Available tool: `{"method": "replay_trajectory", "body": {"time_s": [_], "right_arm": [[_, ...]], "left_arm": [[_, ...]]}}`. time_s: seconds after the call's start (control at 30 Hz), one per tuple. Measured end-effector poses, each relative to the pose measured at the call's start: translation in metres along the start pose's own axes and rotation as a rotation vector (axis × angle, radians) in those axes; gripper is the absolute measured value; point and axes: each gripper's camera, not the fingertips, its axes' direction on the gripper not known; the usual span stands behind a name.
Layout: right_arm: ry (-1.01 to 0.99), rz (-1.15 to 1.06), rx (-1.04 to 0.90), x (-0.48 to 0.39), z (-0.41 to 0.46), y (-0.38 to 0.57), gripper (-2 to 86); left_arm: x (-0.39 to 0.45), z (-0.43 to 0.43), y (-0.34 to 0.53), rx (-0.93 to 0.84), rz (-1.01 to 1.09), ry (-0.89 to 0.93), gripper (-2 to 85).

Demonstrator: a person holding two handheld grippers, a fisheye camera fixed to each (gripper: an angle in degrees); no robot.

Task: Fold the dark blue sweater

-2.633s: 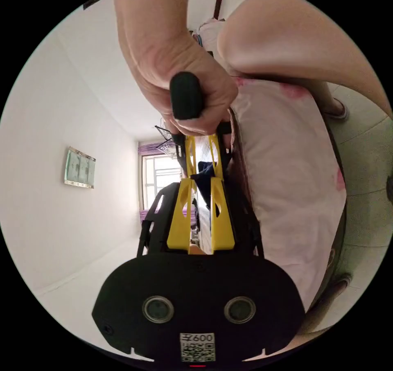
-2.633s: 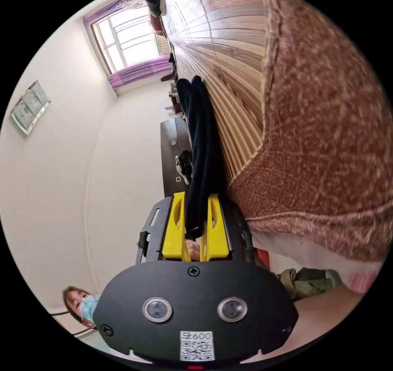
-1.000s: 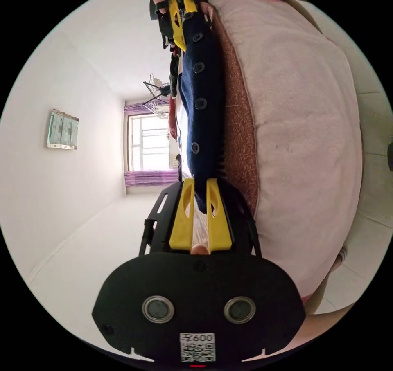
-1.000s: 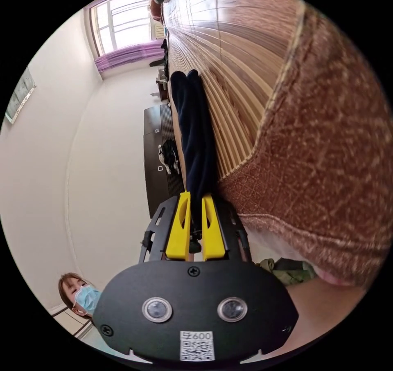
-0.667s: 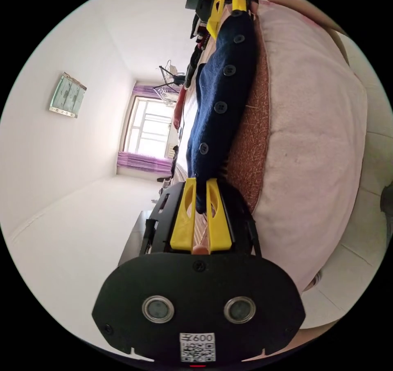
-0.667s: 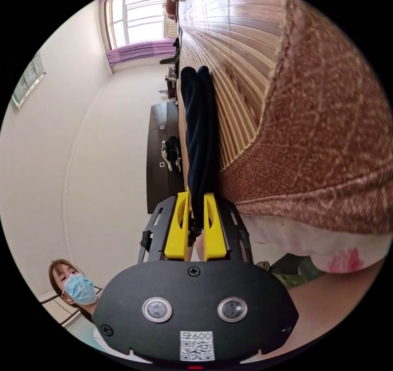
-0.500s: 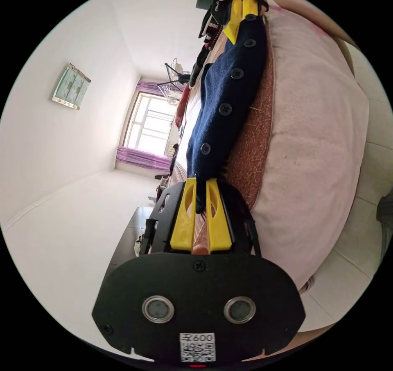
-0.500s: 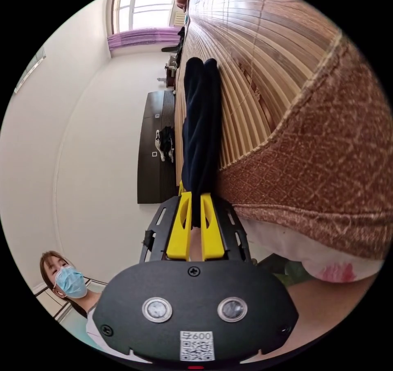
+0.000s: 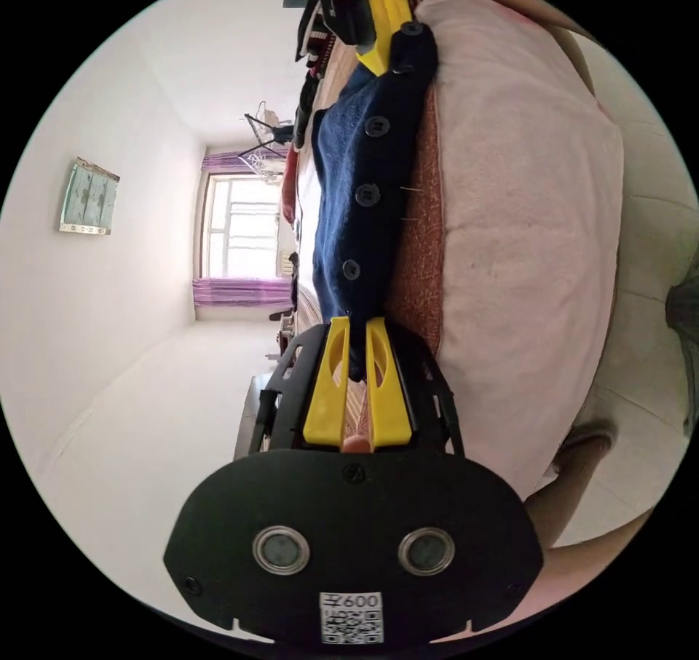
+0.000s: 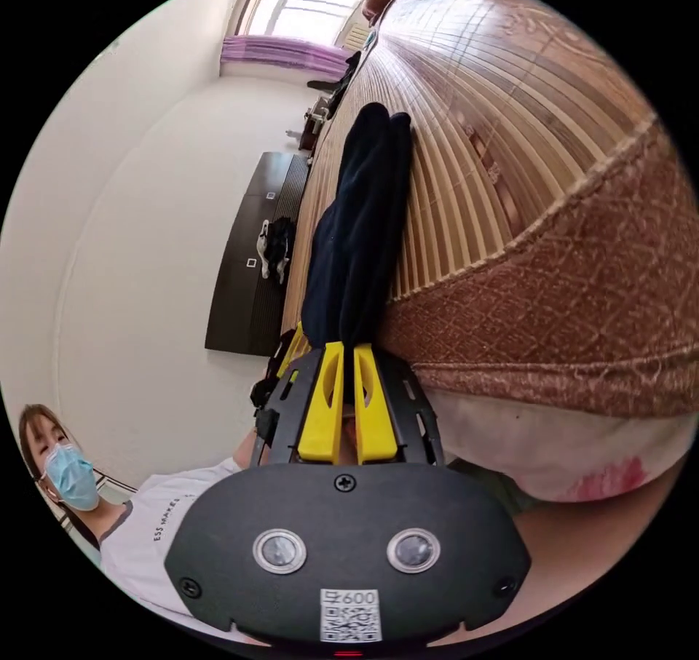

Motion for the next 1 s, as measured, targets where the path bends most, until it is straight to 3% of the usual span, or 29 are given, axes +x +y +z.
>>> {"method": "replay_trajectory", "body": {"time_s": [0.2, 0.33, 0.43, 0.5, 0.6, 0.73, 0.83, 0.93, 1.0], "right_arm": [[-0.02, 0.002, -0.009, -0.006, 0.002, 0.0, -0.8], [0.016, -0.052, 0.023, -0.019, 0.002, 0.005, -0.8], [0.005, -0.085, 0.053, -0.024, -0.002, 0.009, -0.8], [0.041, -0.061, 0.079, -0.029, -0.003, 0.011, -0.9], [0.116, -0.019, -0.02, -0.042, 0.0, -0.012, -0.9], [0.045, 0.1, -0.103, -0.037, -0.01, -0.038, -0.9], [0.086, 0.174, -0.08, -0.049, -0.019, -0.046, -0.9], [-0.064, 0.446, -0.197, -0.033, -0.035, -0.081, -0.8], [-0.07, 0.486, -0.21, -0.049, -0.059, -0.102, -0.9]], "left_arm": [[-0.001, 0.006, -0.005, -0.135, 0.285, -0.036, 1.9], [-0.021, 0.01, 0.026, -0.102, 0.104, -0.012, 1.8], [-0.051, 0.014, 0.079, -0.004, -0.208, 0.05, 1.8], [-0.056, 0.017, 0.098, 0.024, -0.24, 0.053, 1.9], [-0.079, 0.025, 0.111, 0.013, -0.093, 0.131, 2.0], [-0.133, 0.043, 0.144, 0.003, -0.202, 0.308, 2.0], [-0.165, 0.049, 0.151, -0.023, -0.052, 0.4, 2.0], [-0.197, 0.05, 0.164, 0.013, 0.141, 0.47, 2.0], [-0.265, 0.056, 0.177, -0.041, 0.23, 0.504, 2.2]]}}
